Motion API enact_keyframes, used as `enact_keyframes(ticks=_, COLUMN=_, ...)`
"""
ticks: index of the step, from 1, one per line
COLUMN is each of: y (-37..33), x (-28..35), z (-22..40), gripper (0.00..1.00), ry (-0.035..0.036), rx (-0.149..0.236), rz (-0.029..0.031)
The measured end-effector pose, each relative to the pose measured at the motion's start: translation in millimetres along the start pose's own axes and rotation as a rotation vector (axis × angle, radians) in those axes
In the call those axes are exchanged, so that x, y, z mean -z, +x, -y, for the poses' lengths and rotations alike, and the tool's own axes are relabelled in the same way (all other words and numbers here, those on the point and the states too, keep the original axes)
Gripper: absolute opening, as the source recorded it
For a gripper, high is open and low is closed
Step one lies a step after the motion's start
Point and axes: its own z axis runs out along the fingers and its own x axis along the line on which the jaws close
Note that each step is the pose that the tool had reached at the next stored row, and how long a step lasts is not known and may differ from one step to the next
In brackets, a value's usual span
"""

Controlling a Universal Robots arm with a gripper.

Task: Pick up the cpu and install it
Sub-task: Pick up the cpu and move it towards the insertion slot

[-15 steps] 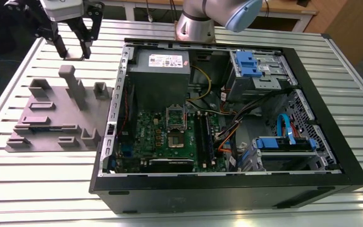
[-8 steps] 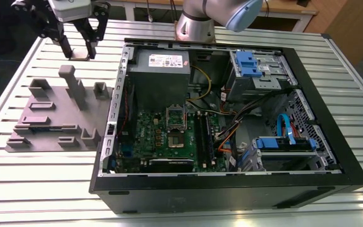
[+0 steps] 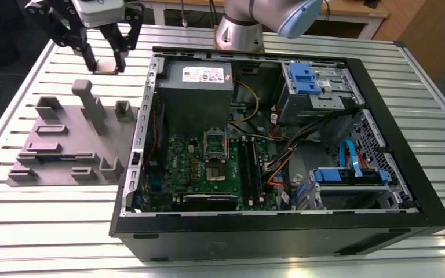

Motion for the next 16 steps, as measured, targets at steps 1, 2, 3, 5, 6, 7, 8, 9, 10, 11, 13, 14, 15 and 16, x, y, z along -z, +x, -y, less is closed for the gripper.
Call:
enact_keyframes(ticks=1, y=-1.5, x=0.0, z=0.0, gripper=0.47, ry=0.0000, rx=0.000, rz=0.0000)
enact_keyframes(ticks=2, y=-2.9, x=0.1, z=0.1, gripper=0.47, ry=0.0000, rx=0.000, rz=0.0000)
enact_keyframes(ticks=3, y=-4.5, x=0.1, z=0.1, gripper=0.47, ry=0.0000, rx=0.000, rz=0.0000)
enact_keyframes(ticks=5, y=-7.3, x=0.1, z=0.1, gripper=0.47, ry=0.0000, rx=0.000, rz=0.0000)
enact_keyframes(ticks=6, y=-8.6, x=0.1, z=0.2, gripper=0.47, ry=0.0000, rx=0.000, rz=0.0000)
enact_keyframes(ticks=7, y=-10.0, x=0.1, z=0.2, gripper=0.47, ry=0.0000, rx=0.000, rz=0.0000)
enact_keyframes(ticks=8, y=-11.4, x=0.2, z=0.2, gripper=0.47, ry=0.0000, rx=0.000, rz=0.0000)
enact_keyframes(ticks=9, y=-12.9, x=0.2, z=0.2, gripper=0.47, ry=0.0000, rx=0.000, rz=0.0000)
enact_keyframes(ticks=10, y=-14.3, x=0.2, z=0.3, gripper=0.47, ry=-0.0001, rx=0.000, rz=0.0001)
enact_keyframes(ticks=11, y=-15.7, x=0.2, z=0.3, gripper=0.47, ry=0.0000, rx=0.000, rz=0.0000)
enact_keyframes(ticks=13, y=-18.4, x=0.2, z=0.3, gripper=0.47, ry=0.0000, rx=0.000, rz=0.0000)
enact_keyframes(ticks=14, y=-19.5, x=0.3, z=0.4, gripper=0.47, ry=0.0000, rx=0.000, rz=0.0000)
enact_keyframes(ticks=15, y=-20.7, x=0.3, z=0.4, gripper=0.47, ry=0.0000, rx=0.000, rz=0.0000)
enact_keyframes(ticks=16, y=-21.9, x=0.3, z=0.4, gripper=0.47, ry=0.0000, rx=0.000, rz=-0.0001)
